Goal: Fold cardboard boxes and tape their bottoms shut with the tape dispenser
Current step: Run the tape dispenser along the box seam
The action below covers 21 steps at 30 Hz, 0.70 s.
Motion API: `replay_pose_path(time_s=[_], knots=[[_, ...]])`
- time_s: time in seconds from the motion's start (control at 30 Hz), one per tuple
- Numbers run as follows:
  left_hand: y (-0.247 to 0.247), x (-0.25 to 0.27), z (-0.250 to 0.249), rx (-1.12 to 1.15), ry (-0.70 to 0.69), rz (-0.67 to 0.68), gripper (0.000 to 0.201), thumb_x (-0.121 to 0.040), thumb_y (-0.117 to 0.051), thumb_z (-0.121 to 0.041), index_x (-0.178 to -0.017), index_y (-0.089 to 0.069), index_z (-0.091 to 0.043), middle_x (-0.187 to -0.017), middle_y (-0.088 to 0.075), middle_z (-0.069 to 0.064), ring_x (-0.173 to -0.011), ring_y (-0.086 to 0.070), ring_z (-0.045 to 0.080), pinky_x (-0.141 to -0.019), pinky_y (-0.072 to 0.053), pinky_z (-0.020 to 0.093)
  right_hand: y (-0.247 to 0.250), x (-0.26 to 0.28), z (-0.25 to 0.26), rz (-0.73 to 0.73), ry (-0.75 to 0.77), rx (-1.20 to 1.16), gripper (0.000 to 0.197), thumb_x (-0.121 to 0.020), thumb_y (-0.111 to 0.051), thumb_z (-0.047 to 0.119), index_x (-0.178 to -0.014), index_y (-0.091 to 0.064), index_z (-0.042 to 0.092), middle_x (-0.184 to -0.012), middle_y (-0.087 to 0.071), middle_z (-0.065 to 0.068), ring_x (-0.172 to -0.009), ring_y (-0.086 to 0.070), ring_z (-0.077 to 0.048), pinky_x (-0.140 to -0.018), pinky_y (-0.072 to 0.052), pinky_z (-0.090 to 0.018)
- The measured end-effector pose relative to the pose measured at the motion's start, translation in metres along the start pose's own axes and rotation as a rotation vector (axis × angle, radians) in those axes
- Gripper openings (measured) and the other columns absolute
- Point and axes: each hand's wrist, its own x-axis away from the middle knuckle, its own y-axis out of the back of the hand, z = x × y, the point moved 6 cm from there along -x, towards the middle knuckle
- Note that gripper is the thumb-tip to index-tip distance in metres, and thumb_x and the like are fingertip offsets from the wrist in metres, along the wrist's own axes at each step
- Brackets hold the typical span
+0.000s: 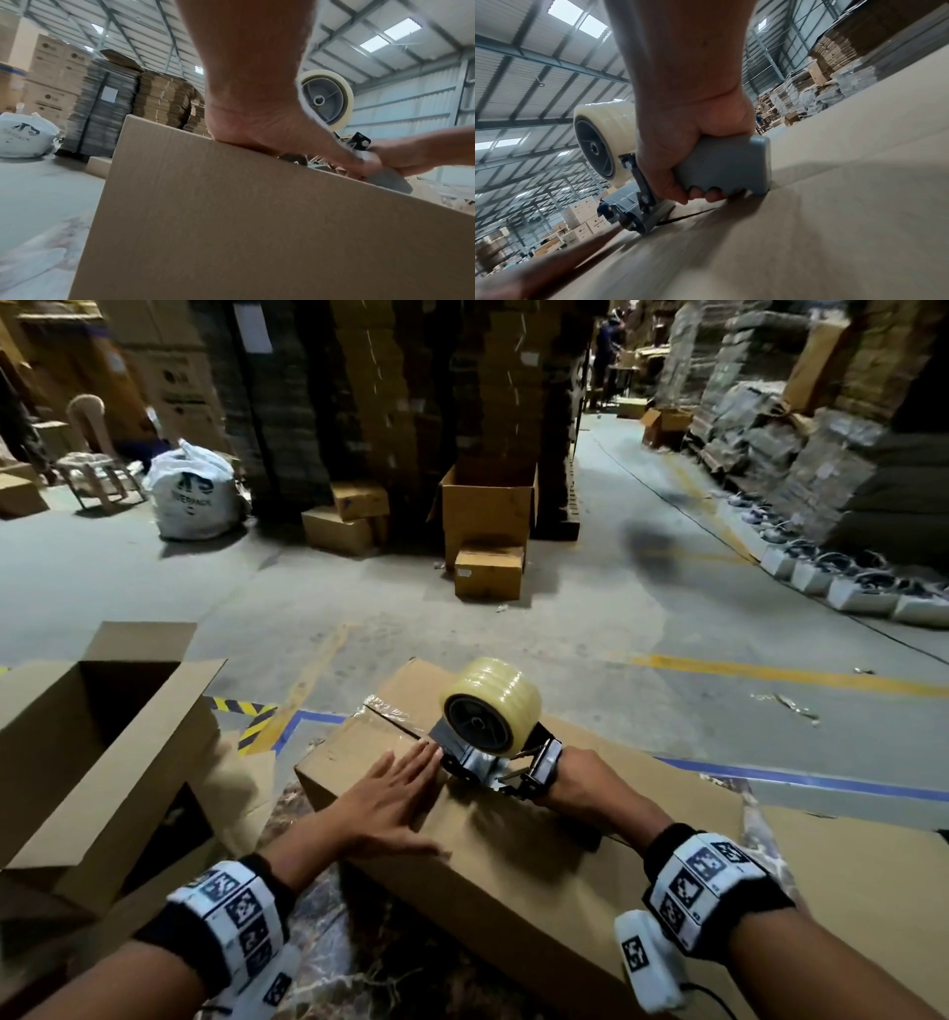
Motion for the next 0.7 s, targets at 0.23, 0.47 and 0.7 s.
replay_pose_path(time_s=[0.23, 0.47, 0.7], knots=[[-0.004, -0.013, 0.009, 0.098, 0.181, -0.149, 0.115, -0.063, 0.028, -0.087, -0.154, 0.011, -0.019, -0.16, 0.018, -0.003, -0.147, 0.019, 0.008, -0.119, 0.01, 0.028, 0.005, 0.0, -0.008, 0.022, -0.061, -0.047, 0.018, -0.084, -0.068, 0.035, -0.08, -0.052, 0.029, -0.071, -0.053, 0.012, -0.065, -0.052, -0.012, -0.052, -0.032, -0.019], [-0.001, -0.014, 0.004, 0.017, 0.215, -0.157, 0.118, -0.063, 0.028, -0.087, -0.156, 0.004, -0.018, -0.16, 0.013, -0.004, -0.147, 0.014, 0.009, -0.122, 0.003, 0.034, 0.018, 0.032, -0.01, 0.049, -0.042, 0.063, 0.02, -0.091, -0.061, 0.039, -0.088, -0.051, 0.021, -0.097, -0.064, -0.012, -0.073, -0.047, -0.022, -0.063, -0.034, -0.026], [-0.003, -0.017, 0.005, 0.006, 0.238, -0.118, 0.112, -0.068, 0.019, -0.088, -0.156, 0.007, -0.02, -0.162, 0.012, -0.005, -0.145, 0.016, 0.006, -0.119, 0.006, 0.031, 0.034, 0.073, -0.054, 0.068, -0.101, 0.108, 0.02, -0.089, -0.061, 0.034, -0.079, -0.046, 0.024, -0.073, -0.05, 0.0, -0.073, -0.05, -0.022, -0.053, -0.033, -0.025]])
